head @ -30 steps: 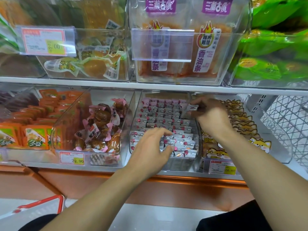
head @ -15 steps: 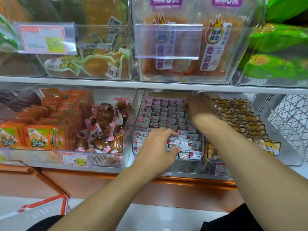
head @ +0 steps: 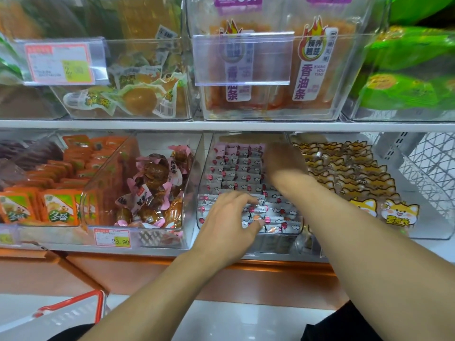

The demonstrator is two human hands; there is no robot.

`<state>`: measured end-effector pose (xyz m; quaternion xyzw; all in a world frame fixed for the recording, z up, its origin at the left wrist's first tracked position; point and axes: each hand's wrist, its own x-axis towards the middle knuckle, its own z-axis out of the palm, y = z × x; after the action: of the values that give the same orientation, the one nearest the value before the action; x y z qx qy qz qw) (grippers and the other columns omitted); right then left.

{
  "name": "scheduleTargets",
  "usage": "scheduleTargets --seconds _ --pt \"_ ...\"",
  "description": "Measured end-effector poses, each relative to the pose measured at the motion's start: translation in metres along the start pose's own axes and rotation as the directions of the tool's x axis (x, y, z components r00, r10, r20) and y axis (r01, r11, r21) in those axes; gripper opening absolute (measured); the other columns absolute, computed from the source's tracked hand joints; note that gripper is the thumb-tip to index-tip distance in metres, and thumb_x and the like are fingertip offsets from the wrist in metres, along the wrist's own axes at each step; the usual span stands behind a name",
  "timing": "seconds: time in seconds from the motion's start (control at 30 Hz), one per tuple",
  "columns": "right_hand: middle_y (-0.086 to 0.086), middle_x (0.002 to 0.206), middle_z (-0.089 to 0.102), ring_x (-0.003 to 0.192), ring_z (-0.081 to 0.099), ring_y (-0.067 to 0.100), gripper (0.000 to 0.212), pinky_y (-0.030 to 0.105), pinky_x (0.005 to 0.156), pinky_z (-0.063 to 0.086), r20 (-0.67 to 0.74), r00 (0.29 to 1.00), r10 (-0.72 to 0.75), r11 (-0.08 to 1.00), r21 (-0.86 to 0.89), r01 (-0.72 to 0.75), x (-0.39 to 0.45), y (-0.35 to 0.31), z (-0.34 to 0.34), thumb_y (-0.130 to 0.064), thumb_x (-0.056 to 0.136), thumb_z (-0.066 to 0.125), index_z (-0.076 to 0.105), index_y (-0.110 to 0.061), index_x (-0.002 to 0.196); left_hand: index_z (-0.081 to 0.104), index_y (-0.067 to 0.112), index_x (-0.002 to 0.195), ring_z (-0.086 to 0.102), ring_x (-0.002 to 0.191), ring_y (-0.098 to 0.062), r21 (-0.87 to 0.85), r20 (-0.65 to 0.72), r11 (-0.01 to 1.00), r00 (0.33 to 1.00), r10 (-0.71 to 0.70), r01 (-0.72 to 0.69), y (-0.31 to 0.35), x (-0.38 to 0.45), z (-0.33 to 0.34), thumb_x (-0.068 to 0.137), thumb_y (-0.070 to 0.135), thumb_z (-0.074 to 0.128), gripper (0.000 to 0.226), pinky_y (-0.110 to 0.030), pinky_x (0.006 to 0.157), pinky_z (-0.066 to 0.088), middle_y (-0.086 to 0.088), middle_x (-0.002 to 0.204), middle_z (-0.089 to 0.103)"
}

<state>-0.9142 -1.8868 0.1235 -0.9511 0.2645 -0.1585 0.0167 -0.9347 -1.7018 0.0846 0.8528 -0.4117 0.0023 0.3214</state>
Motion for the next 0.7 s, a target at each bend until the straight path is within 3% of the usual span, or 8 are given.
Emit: scheduleTargets --seconds 0.17,0.23,0.3,0.4,0.5,0.57,0.63,0.7 --pt "0.019 0.115 0.066 0.107 0.064 0.035 0.022 0.041 0.085 0.054 -0.062 0.978 0.200 0.921 0.352 -0.166 0.004 0.019 -0.016 -0.006 0.101 0.046 0.064 -0.003 0.113 0.060 0.032 0.123 0.040 0.128 -0.004 -0.032 -0.011 0.999 1.000 -0.010 0.010 0.000 -0.001 -0.005 0.091 0.042 0.070 0.035 -0.020 0.104 0.030 0.016 0.129 0.055" --pt "0.020 0.112 0.067 0.102 0.065 0.034 0.019 0.032 0.081 0.053 -0.108 0.953 0.284 0.854 0.480 -0.201 -0.001 0.029 -0.019 -0.005 0.101 0.047 0.063 -0.002 0.110 0.060 0.033 0.122 0.041 0.127 -0.004 -0.035 -0.014 0.999 1.000 -0.011 0.010 0.001 -0.001 -0.007 0.090 0.041 0.071 0.035 -0.018 0.101 0.029 0.016 0.128 0.055" --pt "0.015 0.102 0.068 0.092 0.064 0.031 0.009 0.021 0.069 0.048 -0.133 0.917 0.377 0.683 0.709 -0.178 -0.013 0.034 -0.020 -0.004 0.100 0.051 0.059 -0.007 0.102 0.059 0.034 0.124 0.043 0.122 -0.002 -0.050 -0.013 0.998 1.000 -0.025 0.024 0.001 -0.001 -0.010 0.089 0.041 0.072 0.038 -0.016 0.096 0.030 0.017 0.128 0.055" --pt "-0.002 0.090 0.062 0.082 0.064 0.021 0.005 0.032 0.072 0.052 0.008 0.847 0.532 0.272 0.945 -0.180 -0.038 0.031 -0.032 -0.013 0.102 0.054 0.052 -0.017 0.100 0.056 0.034 0.131 0.046 0.117 0.003 -0.192 -0.031 0.975 0.993 -0.116 0.108 0.004 -0.001 -0.016 0.090 0.038 0.072 0.044 -0.015 0.096 0.034 0.018 0.131 0.056" --pt "0.002 0.094 0.064 0.067 0.068 0.011 0.012 0.035 0.078 0.060 0.210 0.878 0.431 -0.046 0.976 -0.211 -0.063 0.026 -0.046 -0.004 0.103 0.051 0.052 -0.015 0.097 0.057 0.030 0.129 0.056 0.113 0.004 -0.398 -0.078 0.899 0.970 -0.231 0.182 0.009 -0.001 -0.024 0.092 0.033 0.071 0.039 -0.015 0.097 0.042 0.020 0.125 0.061" --pt "0.008 0.104 0.068 0.079 0.072 0.014 0.008 0.037 0.086 0.061 0.331 0.890 0.315 -0.136 0.943 -0.303 -0.079 0.021 -0.054 -0.002 0.103 0.050 0.054 -0.008 0.101 0.060 0.033 0.120 0.063 0.100 0.008 -0.543 -0.077 0.809 0.945 -0.318 0.228 0.012 -0.001 -0.030 0.093 0.037 0.069 0.029 -0.010 0.084 0.048 0.022 0.112 0.067" --pt "0.015 0.110 0.069 0.094 0.072 0.022 0.009 0.033 0.082 0.063 0.449 0.868 0.212 -0.253 0.883 -0.395 -0.095 0.017 -0.060 0.000 0.103 0.048 0.054 -0.003 0.108 0.063 0.033 0.111 0.070 0.090 0.002 -0.677 -0.032 0.684 0.917 -0.397 0.272 0.014 -0.001 -0.035 0.095 0.040 0.065 0.018 -0.018 0.075 0.054 0.018 0.101 0.074" --pt "0.020 0.109 0.070 0.095 0.073 0.027 0.013 0.030 0.075 0.063 0.530 0.839 0.125 -0.336 0.818 -0.467 -0.105 0.013 -0.061 0.003 0.102 0.046 0.055 -0.001 0.110 0.068 0.021 0.109 0.074 0.082 -0.009 -0.800 0.033 0.518 0.885 -0.465 0.302 0.014 -0.002 -0.038 0.098 0.032 0.063 0.016 -0.024 0.068 0.057 0.007 0.097 0.078"
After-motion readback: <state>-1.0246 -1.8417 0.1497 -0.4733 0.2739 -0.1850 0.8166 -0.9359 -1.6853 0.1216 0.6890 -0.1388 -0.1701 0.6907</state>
